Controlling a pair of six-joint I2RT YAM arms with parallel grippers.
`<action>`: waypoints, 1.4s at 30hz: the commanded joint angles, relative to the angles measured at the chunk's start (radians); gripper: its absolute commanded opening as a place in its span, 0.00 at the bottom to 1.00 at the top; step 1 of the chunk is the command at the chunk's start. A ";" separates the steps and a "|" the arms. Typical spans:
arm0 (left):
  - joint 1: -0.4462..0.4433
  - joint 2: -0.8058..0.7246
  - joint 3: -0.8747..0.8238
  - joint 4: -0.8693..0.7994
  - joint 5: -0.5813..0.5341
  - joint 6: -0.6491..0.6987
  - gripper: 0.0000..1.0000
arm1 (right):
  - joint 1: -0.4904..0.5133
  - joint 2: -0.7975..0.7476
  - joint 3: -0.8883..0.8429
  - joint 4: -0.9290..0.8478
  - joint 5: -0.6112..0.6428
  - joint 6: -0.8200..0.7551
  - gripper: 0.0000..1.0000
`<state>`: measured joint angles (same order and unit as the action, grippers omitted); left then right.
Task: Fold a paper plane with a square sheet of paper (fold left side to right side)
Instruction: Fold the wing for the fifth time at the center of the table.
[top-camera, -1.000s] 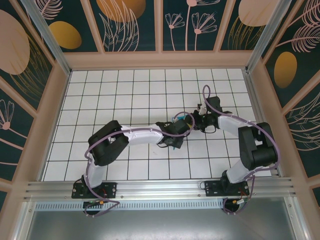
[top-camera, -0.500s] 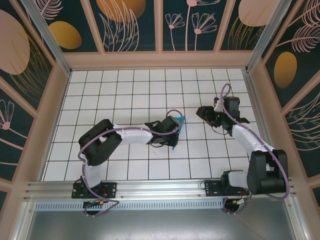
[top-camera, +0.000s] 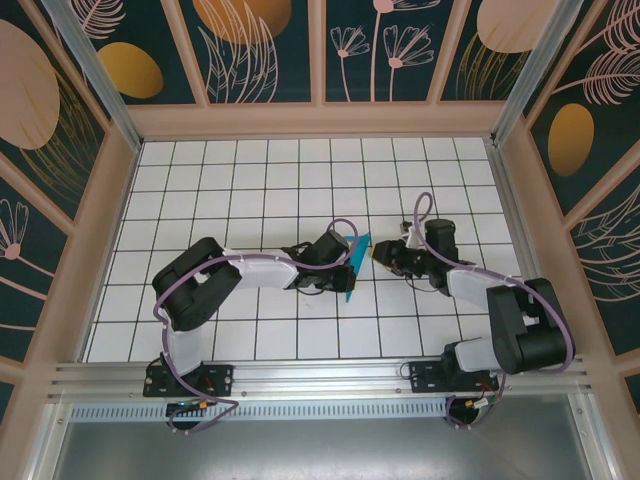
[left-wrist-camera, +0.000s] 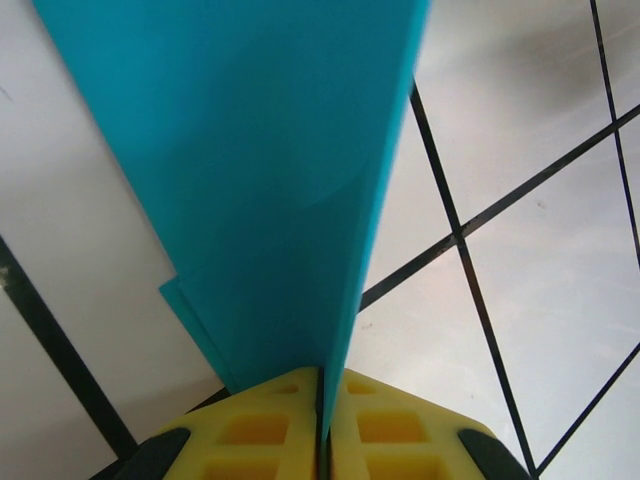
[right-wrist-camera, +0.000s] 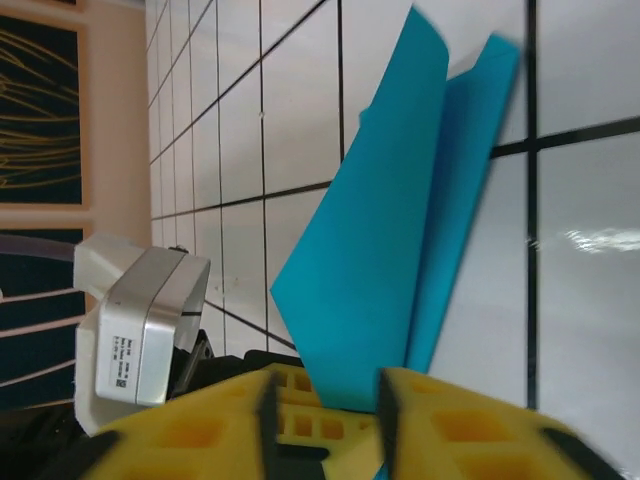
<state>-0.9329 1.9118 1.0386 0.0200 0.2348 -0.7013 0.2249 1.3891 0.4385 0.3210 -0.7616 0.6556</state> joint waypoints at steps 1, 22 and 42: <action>0.005 -0.024 -0.015 0.016 0.025 -0.014 0.11 | 0.030 0.032 0.037 0.006 0.074 -0.006 0.53; 0.009 -0.019 -0.017 0.023 0.031 -0.012 0.10 | 0.139 0.186 0.214 -0.242 0.252 -0.051 0.55; 0.009 -0.020 -0.014 0.031 0.041 -0.011 0.22 | 0.165 0.287 0.300 -0.387 0.309 -0.054 0.50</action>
<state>-0.9310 1.9118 1.0336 0.0338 0.2626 -0.7086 0.3832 1.6356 0.7258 -0.0189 -0.4702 0.6086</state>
